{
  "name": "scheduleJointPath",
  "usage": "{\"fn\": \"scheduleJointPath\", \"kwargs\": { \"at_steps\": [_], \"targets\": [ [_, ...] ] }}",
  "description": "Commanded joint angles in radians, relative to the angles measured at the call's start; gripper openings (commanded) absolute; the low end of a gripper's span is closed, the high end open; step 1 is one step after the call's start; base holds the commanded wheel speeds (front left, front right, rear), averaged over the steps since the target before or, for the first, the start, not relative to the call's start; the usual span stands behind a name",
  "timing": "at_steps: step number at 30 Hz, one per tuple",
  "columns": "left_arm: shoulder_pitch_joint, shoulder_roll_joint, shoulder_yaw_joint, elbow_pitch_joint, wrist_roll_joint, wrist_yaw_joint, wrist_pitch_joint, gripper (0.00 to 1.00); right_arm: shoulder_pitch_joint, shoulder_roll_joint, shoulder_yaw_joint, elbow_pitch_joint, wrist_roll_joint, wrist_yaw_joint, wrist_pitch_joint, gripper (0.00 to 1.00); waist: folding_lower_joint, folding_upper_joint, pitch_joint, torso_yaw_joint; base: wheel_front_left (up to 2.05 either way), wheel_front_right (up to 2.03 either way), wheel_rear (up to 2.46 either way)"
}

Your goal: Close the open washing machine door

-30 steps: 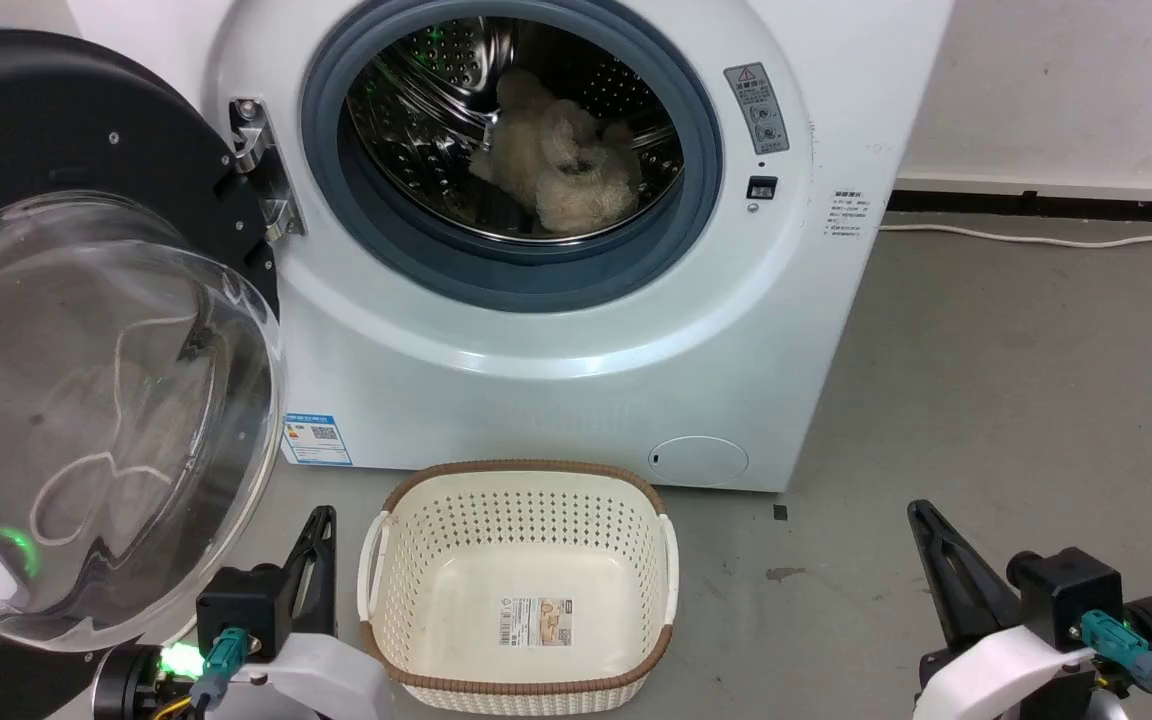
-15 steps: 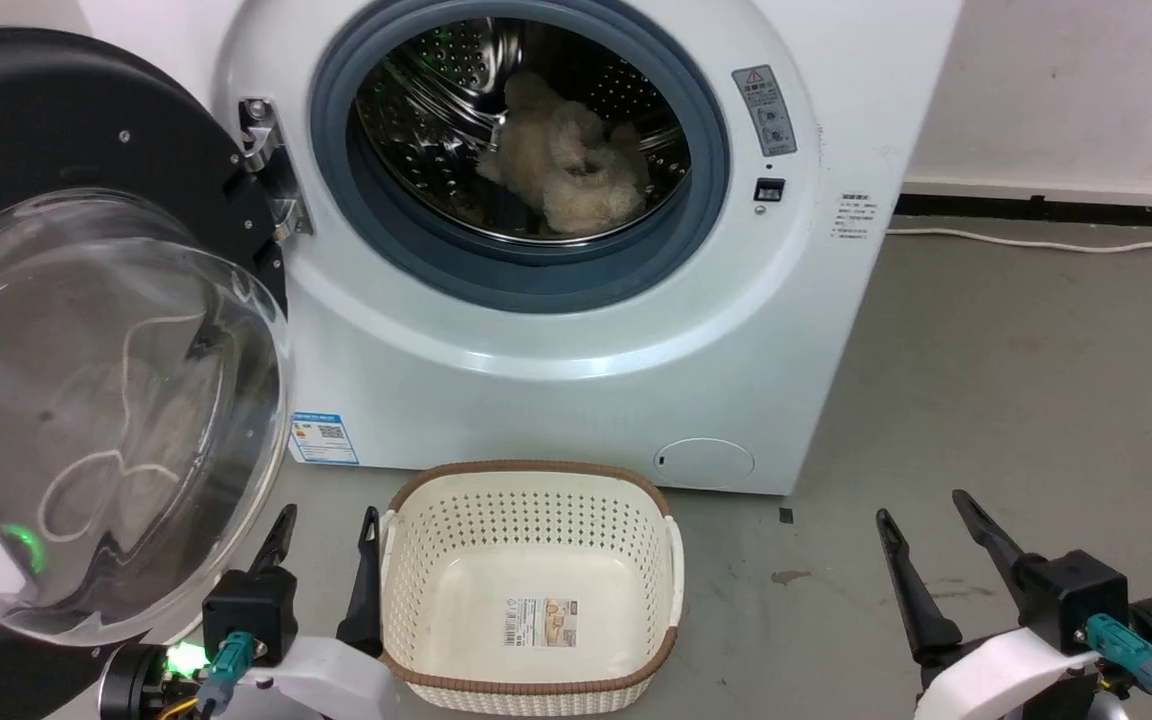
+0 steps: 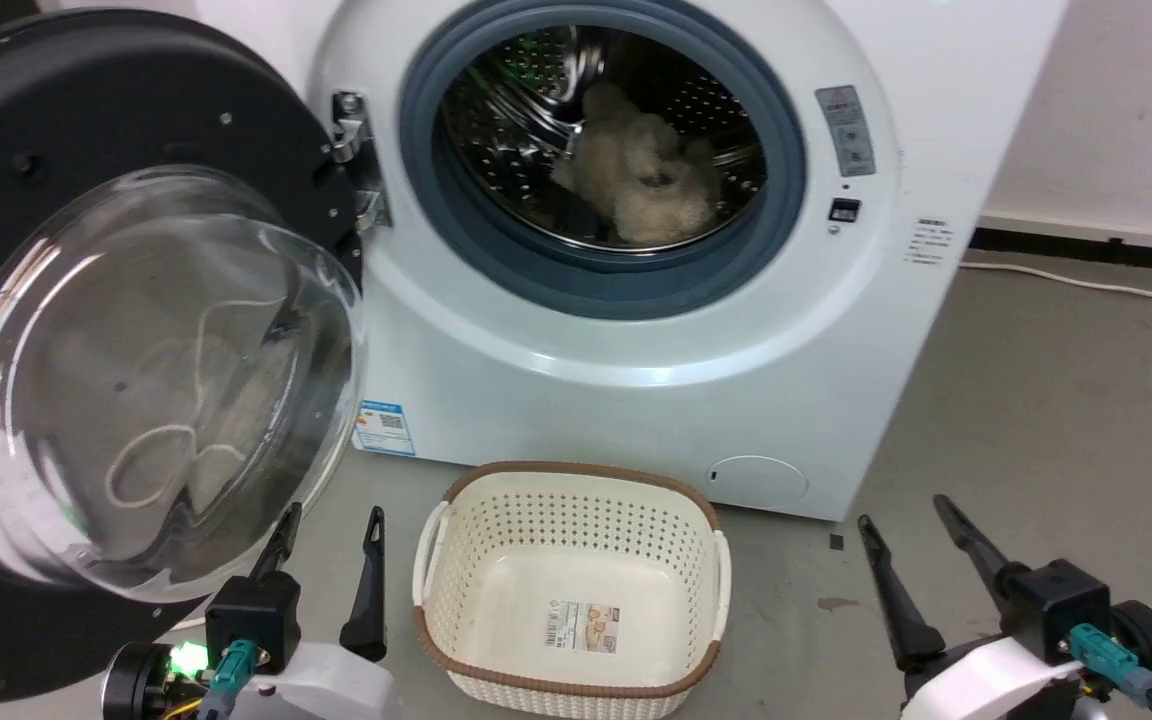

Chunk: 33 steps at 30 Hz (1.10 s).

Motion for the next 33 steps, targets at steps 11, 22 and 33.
{"fn": "scheduleJointPath", "kwargs": {
  "at_steps": [11, 22, 33],
  "targets": [
    [0.025, 0.009, 0.002, -0.023, -0.004, 0.018, -0.034, 1.0, -0.029, -0.01, 0.075, 0.049, 0.022, 0.0, -0.033, 1.0, 0.0, 0.0, 0.01, 0.066, 0.0, 0.0, 0.0],
    [0.043, 0.011, 0.007, -0.038, -0.009, 0.03, -0.061, 1.0, -0.06, -0.021, 0.137, 0.101, 0.052, 0.0, -0.06, 1.0, 0.0, 0.0, 0.011, 0.121, 0.0, 0.0, 0.0],
    [0.049, 0.014, 0.002, -0.041, -0.008, 0.029, -0.084, 1.0, -0.063, -0.026, 0.159, 0.116, 0.057, 0.001, -0.083, 1.0, 0.0, 0.0, 0.009, 0.165, 0.0, 0.0, 0.0]
  ]
}}
